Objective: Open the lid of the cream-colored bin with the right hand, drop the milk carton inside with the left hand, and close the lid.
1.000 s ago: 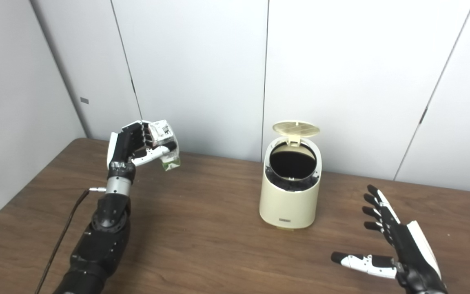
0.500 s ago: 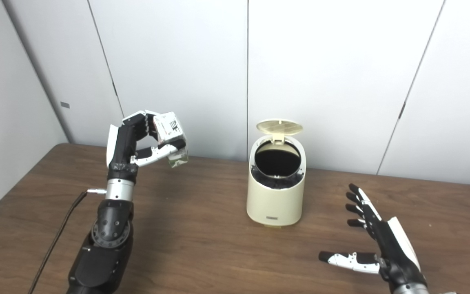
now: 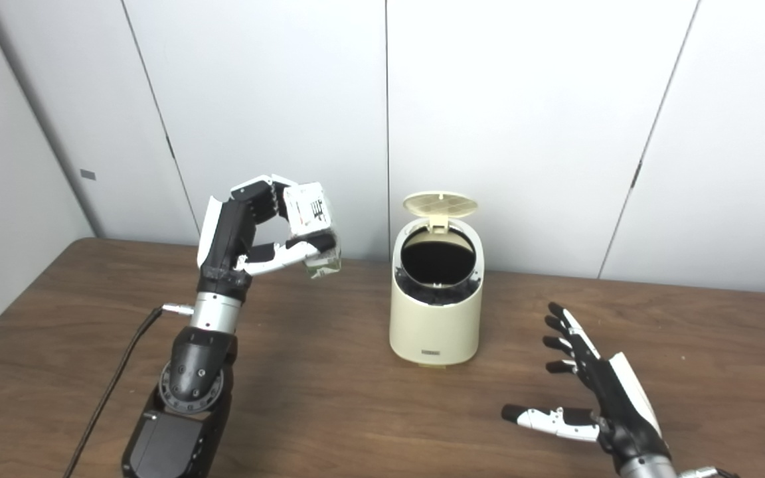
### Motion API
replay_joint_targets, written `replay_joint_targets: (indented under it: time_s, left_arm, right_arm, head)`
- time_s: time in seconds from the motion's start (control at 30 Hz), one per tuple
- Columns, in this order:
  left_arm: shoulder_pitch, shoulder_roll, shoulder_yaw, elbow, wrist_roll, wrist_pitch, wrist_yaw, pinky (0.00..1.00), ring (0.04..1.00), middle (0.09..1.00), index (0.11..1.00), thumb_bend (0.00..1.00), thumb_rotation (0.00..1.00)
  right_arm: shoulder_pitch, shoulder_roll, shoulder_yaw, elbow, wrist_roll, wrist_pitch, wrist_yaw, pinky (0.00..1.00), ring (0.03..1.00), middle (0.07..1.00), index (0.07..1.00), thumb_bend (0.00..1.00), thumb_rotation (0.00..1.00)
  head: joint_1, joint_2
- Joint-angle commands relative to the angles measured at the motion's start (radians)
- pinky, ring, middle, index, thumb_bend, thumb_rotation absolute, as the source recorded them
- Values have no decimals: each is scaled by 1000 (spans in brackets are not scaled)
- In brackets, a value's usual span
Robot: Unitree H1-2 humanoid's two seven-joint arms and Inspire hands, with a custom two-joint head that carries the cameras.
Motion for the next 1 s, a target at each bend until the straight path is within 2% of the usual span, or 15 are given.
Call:
replay_joint_targets:
  time_s: [0.0, 0.13, 0.4, 0.57, 0.7, 0.97]
  left_arm:
    - [-73, -10, -6, -47, -24, -14, -5, 380, 427, 480, 487, 522, 0]
    - [-87, -31, -21, -22, -21, -44, -17, 380, 424, 479, 487, 522, 0]
    - [-103, -77, -56, 22, 17, -97, -9, 405, 433, 477, 488, 523, 0]
    - [-119, -103, -71, 47, 3, -105, -23, 419, 439, 472, 489, 524, 0]
    - [-134, -117, -89, 71, 42, -125, -9, 426, 445, 474, 488, 523, 0]
    - [-168, -141, -129, 139, 57, -140, 16, 377, 403, 453, 498, 523, 0]
  right_arm:
    - [-37, 5, 1, -15, -9, -53, -31, 696, 842, 919, 945, 765, 234]
    - [-36, 16, 2, -15, -26, -56, -39, 696, 831, 908, 935, 767, 218]
    - [-38, 15, 9, -9, -36, -73, -45, 669, 816, 907, 937, 766, 266]
    - [-38, 15, 8, -8, -34, -68, -47, 677, 823, 909, 940, 770, 268]
    - [-39, 15, 10, -3, -40, -75, -52, 698, 829, 907, 935, 779, 287]
    - [-42, 22, 12, -17, -47, -47, -48, 689, 839, 920, 941, 789, 294]
  head:
    - [-1, 1]
    - [-22, -2]
    - [-45, -3]
    - [-58, -3]
    - [-67, -3]
    - [-83, 0]
